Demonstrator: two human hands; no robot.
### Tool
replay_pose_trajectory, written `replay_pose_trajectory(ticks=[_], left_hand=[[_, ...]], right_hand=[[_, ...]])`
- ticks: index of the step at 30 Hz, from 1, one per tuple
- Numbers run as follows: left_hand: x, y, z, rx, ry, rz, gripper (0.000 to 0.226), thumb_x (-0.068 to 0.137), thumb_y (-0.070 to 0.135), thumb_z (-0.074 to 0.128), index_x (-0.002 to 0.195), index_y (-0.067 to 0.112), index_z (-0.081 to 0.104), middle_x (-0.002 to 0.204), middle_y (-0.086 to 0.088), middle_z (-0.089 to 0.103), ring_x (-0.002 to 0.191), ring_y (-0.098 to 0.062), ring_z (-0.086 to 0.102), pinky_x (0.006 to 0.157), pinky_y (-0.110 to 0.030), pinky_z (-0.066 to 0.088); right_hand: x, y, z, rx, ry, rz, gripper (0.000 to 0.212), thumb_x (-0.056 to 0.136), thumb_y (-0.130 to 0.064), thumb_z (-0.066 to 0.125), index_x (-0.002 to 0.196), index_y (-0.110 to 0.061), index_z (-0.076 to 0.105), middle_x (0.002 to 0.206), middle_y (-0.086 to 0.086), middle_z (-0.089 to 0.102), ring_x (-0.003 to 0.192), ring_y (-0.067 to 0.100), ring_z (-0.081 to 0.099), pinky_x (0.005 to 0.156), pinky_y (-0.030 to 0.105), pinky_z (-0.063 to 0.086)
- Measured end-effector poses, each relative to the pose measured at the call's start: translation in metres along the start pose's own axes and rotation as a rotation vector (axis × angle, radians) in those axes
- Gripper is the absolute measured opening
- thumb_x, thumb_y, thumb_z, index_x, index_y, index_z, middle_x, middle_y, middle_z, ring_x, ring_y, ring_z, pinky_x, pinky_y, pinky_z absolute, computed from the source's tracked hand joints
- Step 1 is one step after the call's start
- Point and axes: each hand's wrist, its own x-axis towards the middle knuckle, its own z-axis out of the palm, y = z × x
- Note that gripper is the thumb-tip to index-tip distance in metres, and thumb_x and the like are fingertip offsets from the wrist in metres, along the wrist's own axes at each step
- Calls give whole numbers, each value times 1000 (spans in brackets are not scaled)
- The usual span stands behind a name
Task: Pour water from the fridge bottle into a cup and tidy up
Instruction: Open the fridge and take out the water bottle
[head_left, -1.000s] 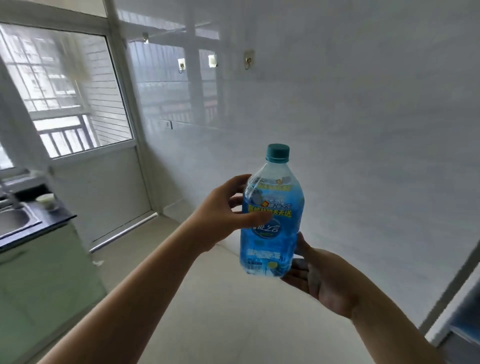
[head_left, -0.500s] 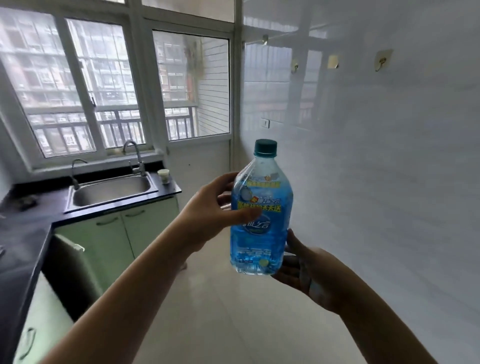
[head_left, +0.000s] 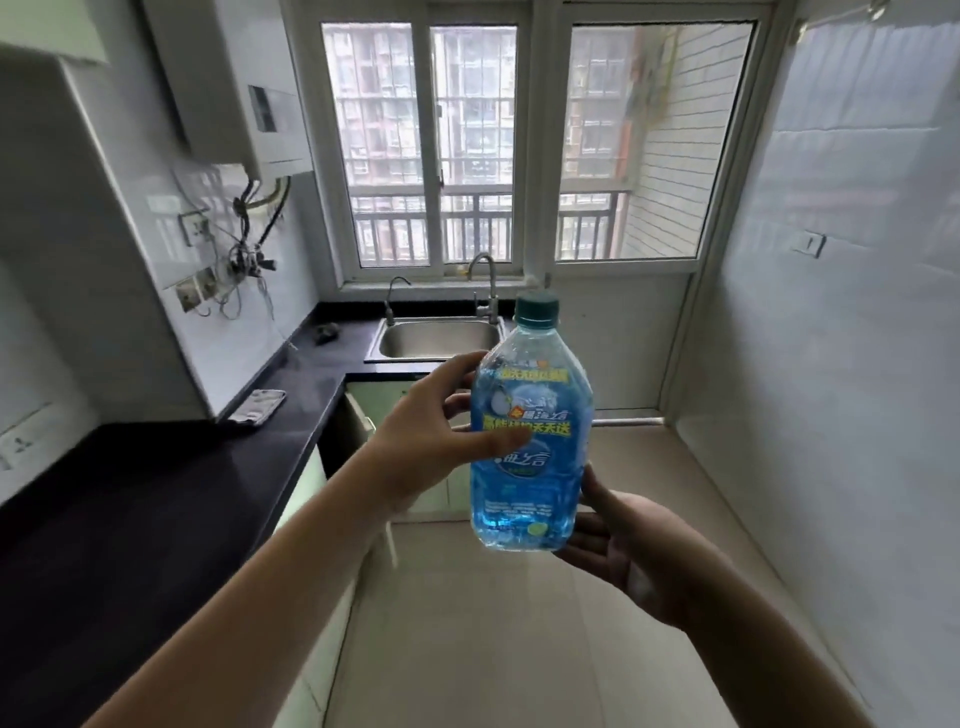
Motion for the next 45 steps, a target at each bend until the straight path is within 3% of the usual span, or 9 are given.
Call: replay_pose_trajectory(ticks=[4, 11, 16, 22, 30, 34, 38, 41, 45], left_hand=[[-2, -8, -21, 52, 125, -35, 83, 54, 37, 90, 130, 32, 57, 121, 2, 68, 115, -19, 64, 91, -43, 57], [-37, -12, -59, 113, 361, -122, 76, 62, 19, 89, 130, 27, 56, 118, 3, 69, 106, -12, 68, 81, -26, 58], [-82, -24, -97, 226, 522, -188, 83, 61, 36, 94, 134, 31, 54, 123, 7, 67, 115, -12, 64, 93, -36, 56], [-149, -39, -143, 300, 673, -244, 82, 61, 40, 92, 133, 31, 53, 122, 9, 67, 112, -10, 65, 93, -35, 56], [-253, -70, -208, 279, 840, -307, 87, 62, 47, 90, 137, 30, 49, 124, 8, 67, 113, -14, 65, 96, -45, 55], [-293, -85, -234, 269, 917, -330, 85, 60, 48, 91, 134, 33, 51, 124, 7, 67, 114, -16, 65, 96, -49, 54], [-321, -100, -253, 259, 997, -372, 83, 56, 49, 91, 129, 38, 52, 124, 10, 65, 115, -14, 64, 98, -48, 52], [-336, -115, -265, 238, 1046, -395, 79, 55, 45, 92, 124, 40, 54, 122, 12, 64, 114, -11, 64, 99, -47, 52], [-347, -141, -281, 193, 1116, -426, 79, 54, 39, 93, 123, 40, 55, 123, 12, 65, 115, -11, 64, 100, -47, 52]], right_hand=[[43, -7, 5, -61, -153, 44, 51, 87, -45, 55, 120, -6, 60, 108, 21, 71, 103, 31, 69, 87, 36, 58], [100, 6, 46, -119, -413, 154, 53, 88, -45, 55, 121, -5, 62, 113, 21, 70, 105, 32, 68, 85, 34, 58], [126, 28, 98, -194, -552, 223, 54, 86, -46, 55, 120, -4, 62, 113, 21, 69, 106, 32, 68, 89, 36, 57], [138, 68, 175, -257, -678, 282, 55, 82, -46, 58, 116, -4, 65, 111, 21, 70, 105, 32, 68, 94, 38, 54], [137, 131, 283, -385, -774, 371, 52, 81, -45, 60, 111, -3, 68, 118, 28, 64, 100, 32, 67, 87, 34, 58], [137, 158, 328, -423, -839, 414, 49, 78, -44, 59, 105, -5, 70, 103, 18, 70, 94, 27, 69, 91, 36, 55], [140, 184, 363, -417, -885, 454, 47, 80, -42, 57, 106, -5, 69, 91, 10, 74, 83, 19, 72, 81, 29, 57], [148, 204, 385, -438, -918, 486, 48, 82, -42, 56, 112, -6, 67, 104, 15, 73, 93, 23, 72, 80, 28, 58], [170, 229, 405, -487, -938, 530, 51, 82, -42, 56, 118, -7, 64, 112, 17, 71, 105, 27, 69, 94, 35, 53]])
